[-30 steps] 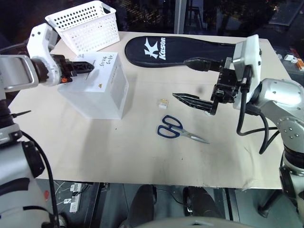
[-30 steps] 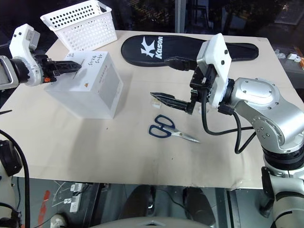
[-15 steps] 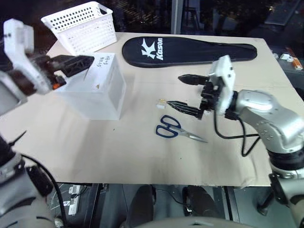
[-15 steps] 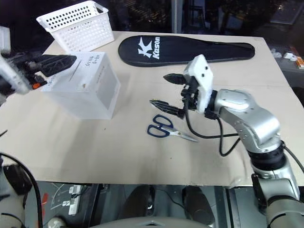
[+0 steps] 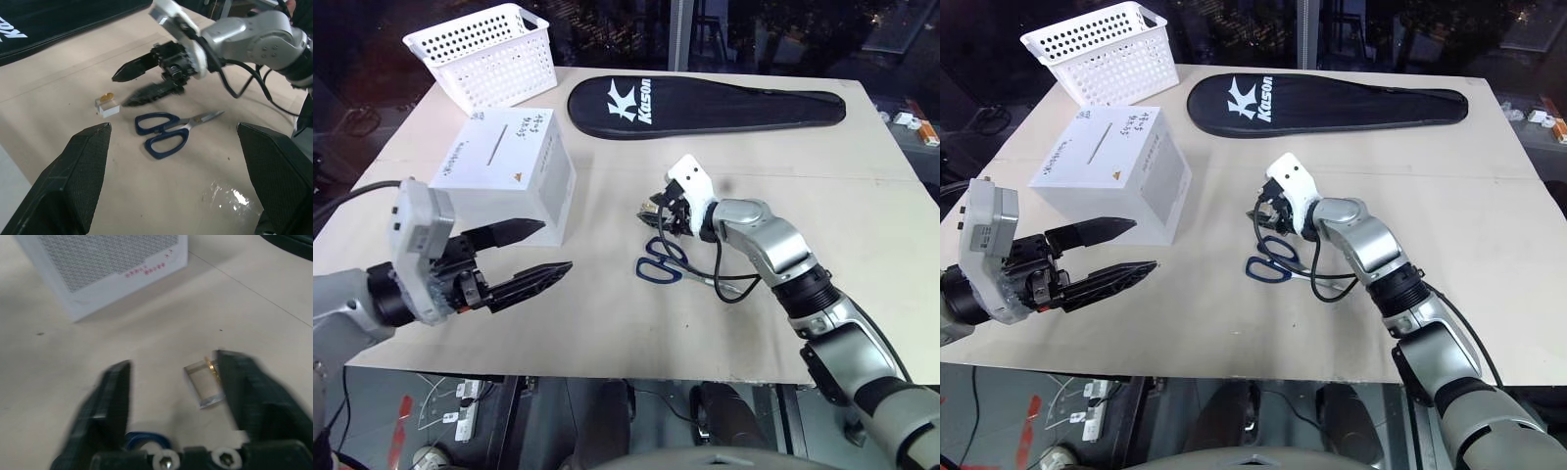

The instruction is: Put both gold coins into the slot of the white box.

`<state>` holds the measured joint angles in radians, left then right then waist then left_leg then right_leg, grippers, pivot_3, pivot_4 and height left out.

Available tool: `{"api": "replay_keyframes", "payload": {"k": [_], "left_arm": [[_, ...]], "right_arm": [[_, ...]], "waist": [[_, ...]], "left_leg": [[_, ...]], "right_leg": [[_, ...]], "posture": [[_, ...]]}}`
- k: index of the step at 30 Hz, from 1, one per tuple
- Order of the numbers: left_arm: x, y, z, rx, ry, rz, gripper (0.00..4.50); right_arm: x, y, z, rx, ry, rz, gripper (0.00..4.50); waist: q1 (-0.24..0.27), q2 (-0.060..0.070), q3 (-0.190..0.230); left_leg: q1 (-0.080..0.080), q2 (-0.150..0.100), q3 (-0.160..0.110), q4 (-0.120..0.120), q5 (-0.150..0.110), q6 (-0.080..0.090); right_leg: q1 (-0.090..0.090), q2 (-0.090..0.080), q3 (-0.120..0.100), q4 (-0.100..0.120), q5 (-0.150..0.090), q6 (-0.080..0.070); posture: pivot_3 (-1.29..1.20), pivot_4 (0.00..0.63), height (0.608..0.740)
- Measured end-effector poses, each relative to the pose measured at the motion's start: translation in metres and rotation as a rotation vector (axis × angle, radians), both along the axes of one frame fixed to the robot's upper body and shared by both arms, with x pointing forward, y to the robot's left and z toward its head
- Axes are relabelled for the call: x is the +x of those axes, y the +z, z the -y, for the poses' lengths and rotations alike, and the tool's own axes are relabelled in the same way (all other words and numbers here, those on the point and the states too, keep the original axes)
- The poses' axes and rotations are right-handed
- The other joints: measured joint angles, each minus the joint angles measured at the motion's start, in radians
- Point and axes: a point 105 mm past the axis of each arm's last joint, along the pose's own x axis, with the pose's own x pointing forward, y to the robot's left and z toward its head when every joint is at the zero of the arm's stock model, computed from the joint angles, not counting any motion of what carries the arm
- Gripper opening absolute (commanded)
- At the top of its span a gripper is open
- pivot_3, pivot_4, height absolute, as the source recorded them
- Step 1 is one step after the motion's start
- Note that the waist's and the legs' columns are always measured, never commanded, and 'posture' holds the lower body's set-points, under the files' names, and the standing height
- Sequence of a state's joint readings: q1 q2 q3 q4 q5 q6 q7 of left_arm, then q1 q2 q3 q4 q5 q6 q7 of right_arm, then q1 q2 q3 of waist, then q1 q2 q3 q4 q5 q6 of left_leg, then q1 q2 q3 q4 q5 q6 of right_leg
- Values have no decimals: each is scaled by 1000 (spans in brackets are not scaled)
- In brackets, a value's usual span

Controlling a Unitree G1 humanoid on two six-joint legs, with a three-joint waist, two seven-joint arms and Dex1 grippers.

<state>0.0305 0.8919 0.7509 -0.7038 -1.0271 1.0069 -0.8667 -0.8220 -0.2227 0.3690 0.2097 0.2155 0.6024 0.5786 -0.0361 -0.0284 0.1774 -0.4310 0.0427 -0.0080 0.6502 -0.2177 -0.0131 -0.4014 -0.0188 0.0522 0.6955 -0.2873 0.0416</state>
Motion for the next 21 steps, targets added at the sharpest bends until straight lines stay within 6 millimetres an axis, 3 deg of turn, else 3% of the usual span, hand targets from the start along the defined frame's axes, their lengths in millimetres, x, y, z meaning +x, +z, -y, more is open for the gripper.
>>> {"api": "replay_keyframes", "payload": {"k": [7,20,21], "left_arm": [[-1,-3,-1,13,14,19,4204],[-1,-3,0,24,37,48,4204],[-1,-3,0,24,37,48,4204]], "right_arm": [[14,-10,3,-37,-50,-11,1724],[19,-15,-4,-31,-45,-26,1724],[20,-15,-4,-32,-45,-28,1460]], "waist": [[-8,0,0],[-7,1,0],[-7,1,0]], "left_leg": [[0,1,0,-1,0,0],[0,1,0,-1,0,0],[0,1,0,-1,0,0]], "right_leg": [[-1,1,0,0,0,0],[-1,1,0,0,0,0],[-1,1,0,0,0,0]], "posture": [[0,150,740],[0,150,740],[0,150,740]]}}
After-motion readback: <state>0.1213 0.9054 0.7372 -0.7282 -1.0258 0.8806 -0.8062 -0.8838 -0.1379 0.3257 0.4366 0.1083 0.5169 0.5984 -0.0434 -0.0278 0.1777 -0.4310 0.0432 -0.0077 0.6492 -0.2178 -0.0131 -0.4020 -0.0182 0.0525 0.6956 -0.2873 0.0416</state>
